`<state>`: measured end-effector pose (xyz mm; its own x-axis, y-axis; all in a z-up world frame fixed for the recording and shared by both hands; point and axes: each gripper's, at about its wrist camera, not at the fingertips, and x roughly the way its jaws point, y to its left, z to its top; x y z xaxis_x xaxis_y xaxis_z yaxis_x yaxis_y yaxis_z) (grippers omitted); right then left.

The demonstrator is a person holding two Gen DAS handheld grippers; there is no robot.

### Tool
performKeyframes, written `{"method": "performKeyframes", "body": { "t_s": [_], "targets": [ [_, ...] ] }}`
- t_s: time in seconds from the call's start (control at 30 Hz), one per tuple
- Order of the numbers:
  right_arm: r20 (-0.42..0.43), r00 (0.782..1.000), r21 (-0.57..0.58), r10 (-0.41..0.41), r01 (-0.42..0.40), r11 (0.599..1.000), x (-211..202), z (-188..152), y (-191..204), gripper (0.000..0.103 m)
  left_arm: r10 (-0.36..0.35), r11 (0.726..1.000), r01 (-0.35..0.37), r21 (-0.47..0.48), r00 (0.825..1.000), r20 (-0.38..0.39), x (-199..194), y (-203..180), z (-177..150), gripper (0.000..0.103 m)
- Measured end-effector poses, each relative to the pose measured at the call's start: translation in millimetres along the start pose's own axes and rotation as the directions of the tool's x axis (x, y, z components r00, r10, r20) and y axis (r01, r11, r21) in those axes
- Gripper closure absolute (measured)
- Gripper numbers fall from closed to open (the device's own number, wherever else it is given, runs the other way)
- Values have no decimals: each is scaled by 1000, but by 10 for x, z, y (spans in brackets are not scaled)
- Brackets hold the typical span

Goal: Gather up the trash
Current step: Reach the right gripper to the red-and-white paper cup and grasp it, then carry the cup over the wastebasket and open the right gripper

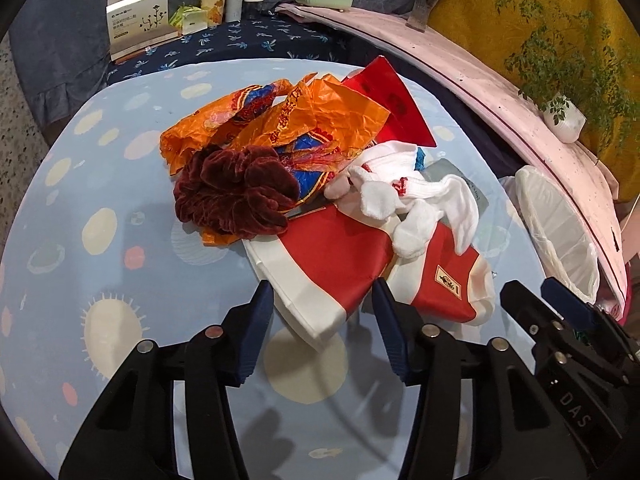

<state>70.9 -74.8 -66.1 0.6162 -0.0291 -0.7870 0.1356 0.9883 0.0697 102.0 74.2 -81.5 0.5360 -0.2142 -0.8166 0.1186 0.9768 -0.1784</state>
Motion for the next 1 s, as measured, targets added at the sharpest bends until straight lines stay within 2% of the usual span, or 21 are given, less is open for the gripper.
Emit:
{"method": "performKeyframes", "body": {
  "t_s": [0.07,0.1,0.13,0.3,0.33,0.4,0.43,0.83,1.0],
  "targets": [
    [-6,1000,2,11,-11,1000,34,1,29,53,-8,1000,8,2,1000,4,-20,16,-4,64],
    [-11,1000,4,17,-17,1000,58,2,46,55,-15,1000,15,5,1000,0,-24,20,-8,78],
    [-18,1000,7,24,-24,1000,84,4,60,57,-16,1000,16,4,1000,-5,-26,24,-13,83],
    [-60,996,21,60,-59,998,241,-20,115,70,-18,1000,18,6,1000,-7,-29,51,-37,85],
    [-67,996,22,65,-63,998,269,-31,127,78,-16,1000,16,7,1000,-7,-31,54,-39,85],
    [-75,995,22,72,-70,997,306,-60,144,83,-17,1000,17,8,1000,-5,-47,60,-40,85],
    [-70,995,19,70,-68,997,297,-71,148,89,-18,1000,18,7,1000,-4,-55,66,-39,85],
    [4,999,12,50,-50,999,-19,-17,34,89,-36,999,35,40,999,25,-224,-6,-36,99],
    [45,998,34,49,-51,998,-227,56,-98,89,-49,997,46,58,997,52,-380,-122,-29,101]
  ]
}}
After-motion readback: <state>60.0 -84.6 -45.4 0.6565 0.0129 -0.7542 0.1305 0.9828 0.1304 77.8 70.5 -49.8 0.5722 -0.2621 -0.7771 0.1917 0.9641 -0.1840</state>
